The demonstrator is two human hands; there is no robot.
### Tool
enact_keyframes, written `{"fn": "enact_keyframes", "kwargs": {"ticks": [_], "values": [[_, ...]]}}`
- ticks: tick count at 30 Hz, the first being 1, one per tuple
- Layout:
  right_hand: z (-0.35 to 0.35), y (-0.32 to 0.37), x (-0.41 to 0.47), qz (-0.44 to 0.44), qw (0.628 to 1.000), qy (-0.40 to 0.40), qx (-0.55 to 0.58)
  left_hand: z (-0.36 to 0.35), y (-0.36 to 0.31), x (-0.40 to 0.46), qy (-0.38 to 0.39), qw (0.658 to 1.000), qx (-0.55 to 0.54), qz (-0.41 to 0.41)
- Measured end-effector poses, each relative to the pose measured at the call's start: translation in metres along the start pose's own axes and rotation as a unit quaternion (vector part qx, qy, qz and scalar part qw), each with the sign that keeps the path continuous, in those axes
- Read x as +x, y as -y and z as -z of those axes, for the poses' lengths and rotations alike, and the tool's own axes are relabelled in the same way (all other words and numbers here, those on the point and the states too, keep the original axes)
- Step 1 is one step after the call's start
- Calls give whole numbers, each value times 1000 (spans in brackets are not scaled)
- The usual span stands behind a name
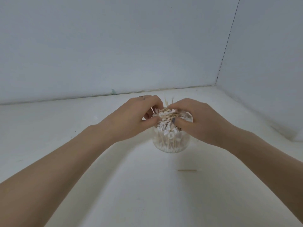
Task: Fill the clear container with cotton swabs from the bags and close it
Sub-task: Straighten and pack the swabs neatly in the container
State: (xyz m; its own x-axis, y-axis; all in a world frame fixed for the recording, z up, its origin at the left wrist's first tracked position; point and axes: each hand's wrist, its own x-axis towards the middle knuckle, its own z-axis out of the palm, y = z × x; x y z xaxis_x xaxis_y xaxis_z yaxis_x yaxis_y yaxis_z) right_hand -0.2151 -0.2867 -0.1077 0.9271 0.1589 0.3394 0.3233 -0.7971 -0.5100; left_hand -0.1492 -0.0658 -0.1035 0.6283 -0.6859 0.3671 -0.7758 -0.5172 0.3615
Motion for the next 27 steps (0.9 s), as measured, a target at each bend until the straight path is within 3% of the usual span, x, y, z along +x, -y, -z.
{"fn": "enact_keyframes", "kwargs": {"ticks": [9,14,22,27], "values": [[13,3,18,30,997,34,-64,-8,0,12,14,998,26,-53],[19,2,30,69,987,48,-139,-3,1,17,-34,996,35,-79],[22,-6,30,52,997,-24,-52,3,-1,15,-97,993,-63,5],[24,-6,27,47,997,-61,-23,-1,-1,13,-78,994,-77,21]]}}
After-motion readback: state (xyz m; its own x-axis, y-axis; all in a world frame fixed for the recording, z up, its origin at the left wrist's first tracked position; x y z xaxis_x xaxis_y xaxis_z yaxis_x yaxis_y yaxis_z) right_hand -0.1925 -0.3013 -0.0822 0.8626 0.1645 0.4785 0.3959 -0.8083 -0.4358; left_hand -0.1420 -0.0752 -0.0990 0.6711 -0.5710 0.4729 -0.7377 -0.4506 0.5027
